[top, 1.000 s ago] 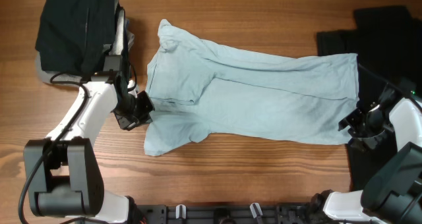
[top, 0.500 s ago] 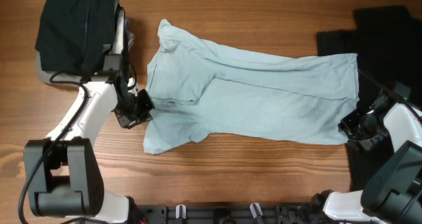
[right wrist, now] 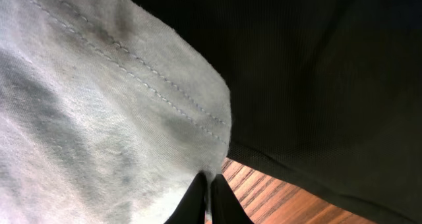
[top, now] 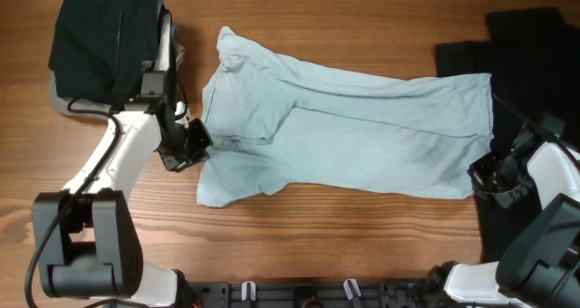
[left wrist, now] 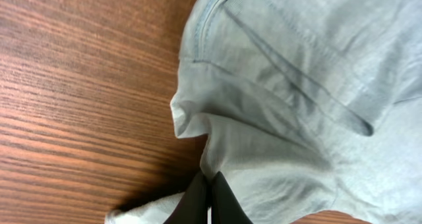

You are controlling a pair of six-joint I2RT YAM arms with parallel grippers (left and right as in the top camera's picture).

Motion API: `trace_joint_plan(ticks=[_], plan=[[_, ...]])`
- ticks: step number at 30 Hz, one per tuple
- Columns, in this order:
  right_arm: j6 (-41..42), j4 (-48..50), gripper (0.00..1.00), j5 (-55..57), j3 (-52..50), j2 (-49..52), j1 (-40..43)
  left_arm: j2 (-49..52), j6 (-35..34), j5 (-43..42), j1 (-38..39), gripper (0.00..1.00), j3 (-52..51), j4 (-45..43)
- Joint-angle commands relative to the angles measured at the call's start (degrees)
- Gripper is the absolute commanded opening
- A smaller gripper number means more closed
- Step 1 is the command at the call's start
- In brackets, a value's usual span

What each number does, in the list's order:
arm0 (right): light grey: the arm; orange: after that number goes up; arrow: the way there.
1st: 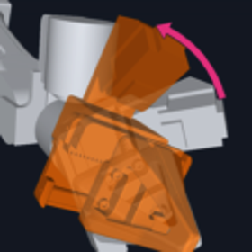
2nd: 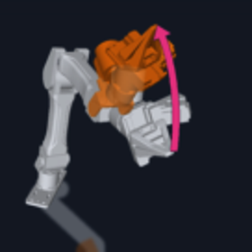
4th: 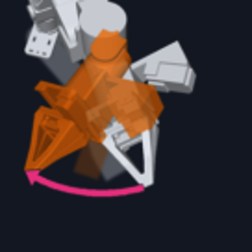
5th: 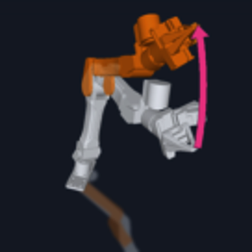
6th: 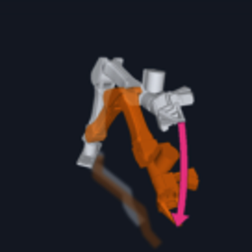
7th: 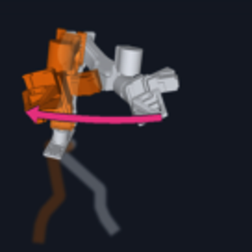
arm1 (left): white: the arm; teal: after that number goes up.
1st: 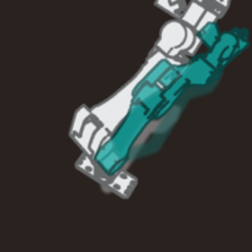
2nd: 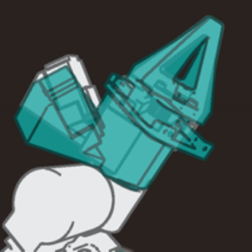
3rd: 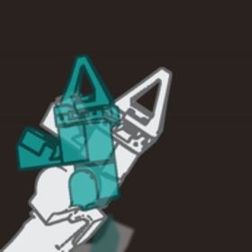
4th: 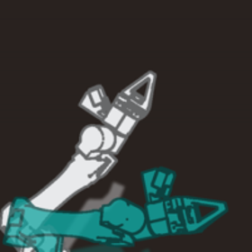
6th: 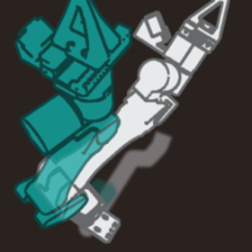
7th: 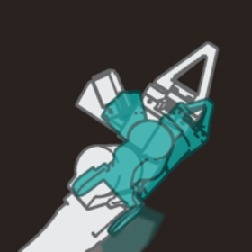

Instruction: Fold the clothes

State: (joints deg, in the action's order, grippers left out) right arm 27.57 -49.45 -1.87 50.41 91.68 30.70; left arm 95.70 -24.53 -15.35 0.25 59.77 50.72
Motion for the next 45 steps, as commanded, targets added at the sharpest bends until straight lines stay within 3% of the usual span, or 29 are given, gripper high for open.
trace_joint_plan(ticks=[1, 6, 13, 14, 15, 16, 18, 21, 23, 24, 25, 26, 27, 29, 32, 34, 35, 36, 43, 45], plan=[[-4.7, -4.28, 0.04, 0.2, 3.21, -0.22, 0.13, -2.01, 0.52, -0.26, -0.22, 0.04, 4.35, 1.86], [-8.13, -17.99, 0.04, -0.28, 14.71, -0.79, 0.13, -5.31, 0.44, -0.26, -0.2, 0.04, 11.3, 4.11], [-8.11, -18.45, 0.04, -3.04, 16.83, -0.72, 0.13, -6.01, 0.33, -0.26, -0.04, 0.04, 12.52, 2.32], [-8.13, -18.03, 0.07, -3.02, 16.79, -0.72, 0.13, -6.01, 0.33, -0.24, -0.04, 0.04, 12.52, 2.54], [-8.11, -17.2, 0.37, -3.04, 16.61, -0.72, 0.13, -6.01, 0.31, -0.24, -0.04, 0.04, 12.52, 2.51], [-8.07, -16.0, 0.54, -3.02, 16.17, -0.66, 0.13, -6.01, 0.31, -0.22, -0.04, 0.04, 12.52, 2.43], [-7.65, -13.14, 0.5, -3.04, 13.79, -0.59, 0.13, -6.01, 0.31, -0.02, -0.04, 0.04, 12.52, 2.29], [-3.82, -8.31, 0.31, -3.02, 6.8, 0.24, 0.15, -6.01, 0.31, -0.02, -0.04, 0.04, 12.52, 2.34], [-1.68, -5.9, 0.28, -3.04, 2.27, 0.76, 0.31, -6.01, 0.31, -0.02, -0.04, 0.04, 12.52, 2.54], [-1.53, -5.38, 0.3, -3.04, 0.68, 0.81, 0.5, -6.01, 0.33, -0.02, -0.04, 0.04, 12.52, 2.71], [-1.49, -5.31, 0.38, -2.8, -0.42, 0.81, 0.81, -6.01, 0.33, -0.02, -0.04, 0.04, 12.52, 2.71], [-1.46, -5.25, 0.54, -2.6, -1.09, 0.81, 1.18, -6.01, 0.31, -0.02, -0.04, 0.04, 12.52, 2.71], [-1.49, -4.76, 0.63, -2.38, -1.66, 0.81, 1.68, -6.01, 0.31, -0.02, -0.04, 0.04, 12.52, 2.71], [-1.53, -3.19, 0.65, -2.29, -2.01, 0.81, 2.49, -6.01, 0.33, -0.02, -0.04, 0.04, 12.52, 2.69], [-1.7, -1.03, 0.58, -0.87, -2.01, 0.81, 2.62, -6.01, 0.33, -0.02, -0.04, 0.05, 12.52, 2.69], [-1.97, -0.07, 0.22, -1.01, -2.01, 0.79, 2.62, -6.01, 0.33, -0.02, -0.04, 0.05, 12.52, 2.71], [-1.99, -0.24, 0.1, -1.18, -2.01, 0.79, 2.62, -6.01, 0.33, -0.02, -0.04, 0.05, 12.52, 2.73], [-2.14, -0.81, 0.05, -2.14, -1.99, 0.76, 2.62, -6.01, 0.33, -0.02, -0.04, 0.05, 12.52, 2.73], [-5.51, -4.15, 0.04, -11.39, 1.75, 0.68, 2.62, -5.7, 3.13, -0.02, 0.02, 0.09, 12.41, 5.46], [-6.6, -5.31, 0.05, -13.51, 3.76, 0.68, 2.6, -4.74, 3.13, 0.0, 0.55, 0.25, 11.02, 6.4]])
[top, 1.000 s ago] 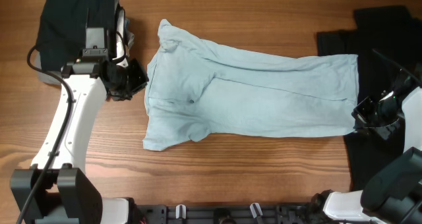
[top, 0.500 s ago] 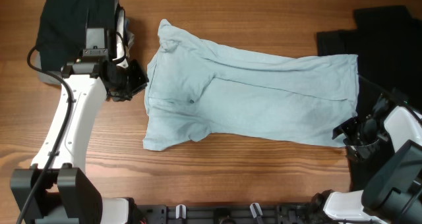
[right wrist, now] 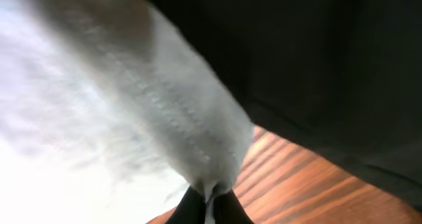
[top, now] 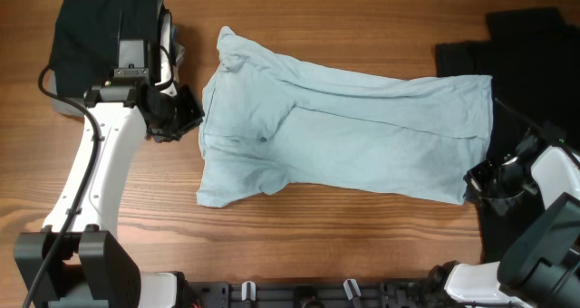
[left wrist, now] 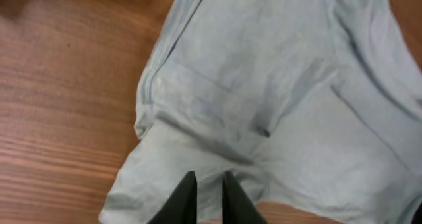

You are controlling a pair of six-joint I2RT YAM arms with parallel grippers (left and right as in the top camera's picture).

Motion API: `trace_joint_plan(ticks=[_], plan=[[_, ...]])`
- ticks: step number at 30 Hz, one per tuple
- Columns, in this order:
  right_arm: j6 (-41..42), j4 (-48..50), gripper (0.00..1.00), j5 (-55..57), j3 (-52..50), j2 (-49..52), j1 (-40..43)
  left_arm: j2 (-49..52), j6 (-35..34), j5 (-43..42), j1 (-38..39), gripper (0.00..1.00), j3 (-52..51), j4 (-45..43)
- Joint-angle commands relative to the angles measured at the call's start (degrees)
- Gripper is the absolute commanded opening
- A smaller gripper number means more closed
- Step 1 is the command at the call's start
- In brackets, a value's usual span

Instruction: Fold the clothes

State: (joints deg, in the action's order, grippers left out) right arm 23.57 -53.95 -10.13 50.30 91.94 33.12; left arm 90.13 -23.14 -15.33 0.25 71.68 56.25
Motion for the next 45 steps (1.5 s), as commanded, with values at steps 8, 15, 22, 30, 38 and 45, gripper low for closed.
trace_joint_plan(ticks=[8, 15, 22, 30, 38, 45], plan=[[-2.6, -1.66, 0.04, -5.38, 4.76, 0.42, 0.17, 9.18, -3.37, -2.01, 1.03, 0.54, -14.53, -2.71], [-2.58, -1.57, 0.05, -5.38, 4.76, 0.42, 0.17, 13.38, -4.33, -0.52, 1.03, 0.49, -18.21, -11.78], [-2.6, -1.57, 0.04, -5.35, 4.9, 0.42, 0.2, 14.16, -4.15, 0.0, 0.94, 0.04, -17.7, -10.47], [-4.0, -2.73, 0.04, -5.31, 8.17, 0.42, 0.2, 10.14, -1.07, 3.87, -0.26, 0.06, -8.98, -0.42], [-4.02, -2.6, 0.04, -5.33, 8.2, 0.42, 0.2, 10.19, 4.98, 5.99, -0.11, 0.64, -16.17, -6.05], [-3.91, -2.38, 0.04, -5.35, 8.2, 0.42, 0.2, 10.19, 4.98, -0.59, 0.02, 0.32, -20.26, -10.03]])
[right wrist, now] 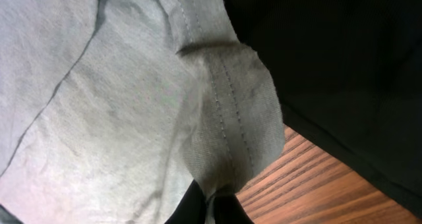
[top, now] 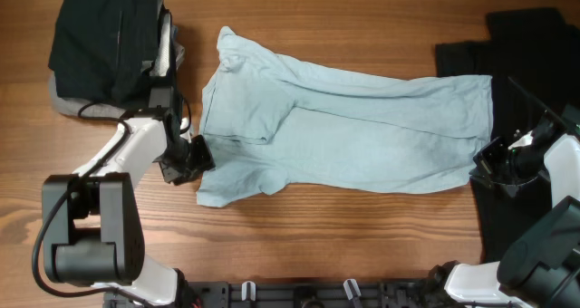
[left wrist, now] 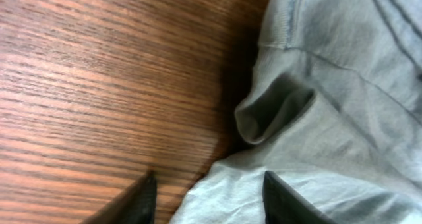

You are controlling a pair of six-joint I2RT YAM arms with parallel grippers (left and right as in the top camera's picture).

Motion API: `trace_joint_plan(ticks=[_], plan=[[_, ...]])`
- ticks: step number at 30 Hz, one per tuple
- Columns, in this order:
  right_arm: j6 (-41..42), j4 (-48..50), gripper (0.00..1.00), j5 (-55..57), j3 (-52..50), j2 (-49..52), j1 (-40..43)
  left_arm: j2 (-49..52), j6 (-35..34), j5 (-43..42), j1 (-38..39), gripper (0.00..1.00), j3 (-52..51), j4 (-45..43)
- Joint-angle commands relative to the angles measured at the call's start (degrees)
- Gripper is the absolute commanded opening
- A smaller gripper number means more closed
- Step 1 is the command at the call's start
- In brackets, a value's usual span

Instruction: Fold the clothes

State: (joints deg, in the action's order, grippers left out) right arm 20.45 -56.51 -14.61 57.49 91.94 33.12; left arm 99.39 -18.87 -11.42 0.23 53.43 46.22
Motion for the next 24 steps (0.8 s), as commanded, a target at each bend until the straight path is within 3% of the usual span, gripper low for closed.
trace_joint_plan(ticks=[1, 6, 10, 13, 19, 24], plan=[[-0.83, 0.17, 0.04, -0.87, 1.01, 0.42, 0.2, 0.92, 0.72, -5.6, 0.24, 0.28, -2.01, 0.07], [-0.83, 0.17, 0.04, -0.85, 1.01, 0.42, 0.2, 0.92, 1.36, -7.02, 2.84, 0.24, -2.01, -0.22], [-0.83, 0.33, 0.04, -0.87, 1.03, 0.42, 0.2, 0.92, 1.99, -6.95, 3.34, 0.04, -2.01, -0.61], [-0.83, 0.39, 0.04, -0.87, 1.03, 0.42, 0.2, 0.85, 1.99, -6.97, 2.99, 0.04, -1.4, -0.42], [-0.94, -5.99, 0.04, -0.81, 6.91, -1.42, 0.2, -1.01, 1.95, -4.0, -2.95, 0.04, 13.11, 11.98], [-0.94, -11.89, 0.04, -0.9, 15.61, -1.57, 0.17, -1.68, 1.73, -4.22, -2.71, 0.04, 22.49, 10.51]])
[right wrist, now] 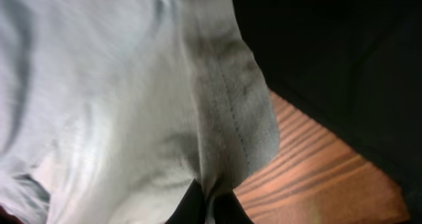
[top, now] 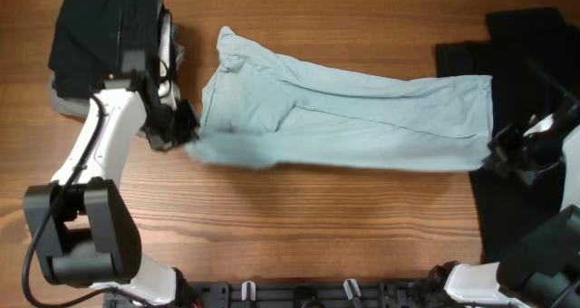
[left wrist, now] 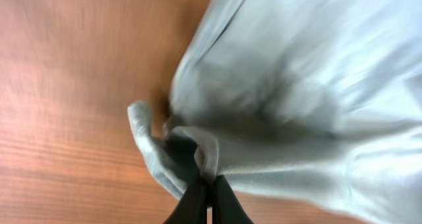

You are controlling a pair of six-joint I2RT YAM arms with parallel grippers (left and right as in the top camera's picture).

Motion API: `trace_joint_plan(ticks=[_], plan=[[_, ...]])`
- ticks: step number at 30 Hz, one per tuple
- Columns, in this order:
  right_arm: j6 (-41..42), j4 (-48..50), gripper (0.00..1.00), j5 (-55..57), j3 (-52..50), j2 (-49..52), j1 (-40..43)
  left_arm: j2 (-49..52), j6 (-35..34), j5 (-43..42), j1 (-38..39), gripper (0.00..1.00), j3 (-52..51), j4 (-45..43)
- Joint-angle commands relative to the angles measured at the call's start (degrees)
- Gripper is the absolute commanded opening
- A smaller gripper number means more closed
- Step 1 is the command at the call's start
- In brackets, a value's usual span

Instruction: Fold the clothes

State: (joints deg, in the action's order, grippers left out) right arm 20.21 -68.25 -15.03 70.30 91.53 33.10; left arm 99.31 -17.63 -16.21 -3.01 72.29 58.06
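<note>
A light blue-grey shirt [top: 344,109] lies stretched left to right across the wooden table [top: 317,226]. Its near edge is raised off the wood and pulled taut between both grippers. My left gripper [top: 181,132] is shut on the shirt's near-left corner; in the left wrist view the fingertips [left wrist: 204,192] pinch a bunched fold of the cloth [left wrist: 297,85]. At the right end, my right gripper [top: 501,154] is shut on the near corner of the stitched hem [right wrist: 231,99], with its fingertips [right wrist: 210,203] closed around the fabric.
A stack of dark folded clothes [top: 107,36] sits at the far left on a grey garment [top: 63,100]. Black clothing [top: 530,45] covers the table's right side, running down past my right gripper [top: 507,226].
My left gripper was open, low beside the shirt's near-left corner; now it is shut on that corner and farther from me. The shirt's near edge has come up. The right gripper keeps its hold.
First my left gripper was shut on the shirt's left edge. Then it stood apart from the shirt, raised over the collar end. Then it was open beside the near-left corner, and now grips it. My right gripper stayed shut on the hem corner throughout.
</note>
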Motion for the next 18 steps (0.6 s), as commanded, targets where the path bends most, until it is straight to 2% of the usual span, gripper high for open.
trace_joint_plan(ticks=[1, 6, 11, 18], plan=[[-0.59, 0.57, 0.04, -0.5, 2.89, -1.16, 0.2, -1.6, 0.17, 0.57, 0.98, 0.04, 4.17, -3.13], [-0.15, 4.39, 0.04, -1.81, 2.86, -1.09, 0.2, -1.6, -1.25, -1.36, 2.95, 0.04, 4.22, -13.75], [3.63, 7.37, 0.04, -1.22, 2.4, -0.98, 0.2, -1.46, -1.22, -0.37, 5.49, 0.04, 4.22, -22.12], [6.97, 10.21, 0.05, 1.97, 2.34, -0.98, 0.2, 0.74, -1.22, 1.88, 6.51, 0.04, 4.22, -29.97]])
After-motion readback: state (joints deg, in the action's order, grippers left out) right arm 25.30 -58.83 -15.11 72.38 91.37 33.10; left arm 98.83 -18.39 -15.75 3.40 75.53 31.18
